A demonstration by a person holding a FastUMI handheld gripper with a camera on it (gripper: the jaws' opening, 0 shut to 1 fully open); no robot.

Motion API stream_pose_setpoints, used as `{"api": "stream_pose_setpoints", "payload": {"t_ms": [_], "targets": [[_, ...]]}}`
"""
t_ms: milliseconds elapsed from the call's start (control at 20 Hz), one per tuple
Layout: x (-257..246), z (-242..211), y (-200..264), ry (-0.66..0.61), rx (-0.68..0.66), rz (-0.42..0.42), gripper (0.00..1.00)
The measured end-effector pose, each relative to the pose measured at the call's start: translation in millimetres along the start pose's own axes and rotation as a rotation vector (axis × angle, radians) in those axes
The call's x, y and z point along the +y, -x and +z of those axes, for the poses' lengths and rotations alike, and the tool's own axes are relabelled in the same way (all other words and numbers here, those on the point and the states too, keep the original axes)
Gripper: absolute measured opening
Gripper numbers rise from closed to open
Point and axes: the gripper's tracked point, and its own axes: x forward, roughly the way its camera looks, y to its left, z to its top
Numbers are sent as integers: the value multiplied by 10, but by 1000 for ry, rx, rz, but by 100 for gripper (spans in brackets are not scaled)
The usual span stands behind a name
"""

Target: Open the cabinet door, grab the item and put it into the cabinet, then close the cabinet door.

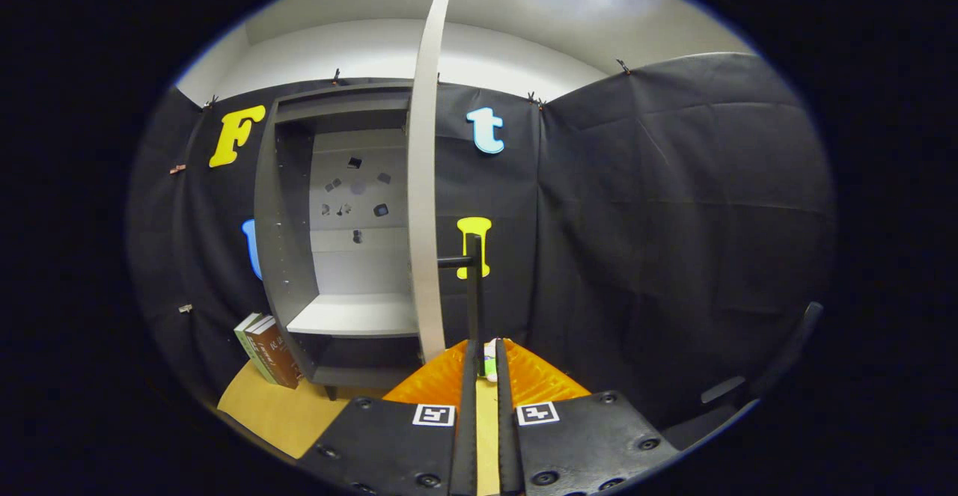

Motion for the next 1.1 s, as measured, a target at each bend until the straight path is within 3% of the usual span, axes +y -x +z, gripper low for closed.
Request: {"api": "stream_pose_setpoints", "payload": {"t_ms": [50,350,550,700,1100], "targets": [[46,21,47,5,-9,6,16],[730,-212,439,79,56,203,99],[1276,-755,544,20,217,324,98],[1482,-1315,477,-23,341,323,98],[1814,-3040,304,53,626,328,99]]}}
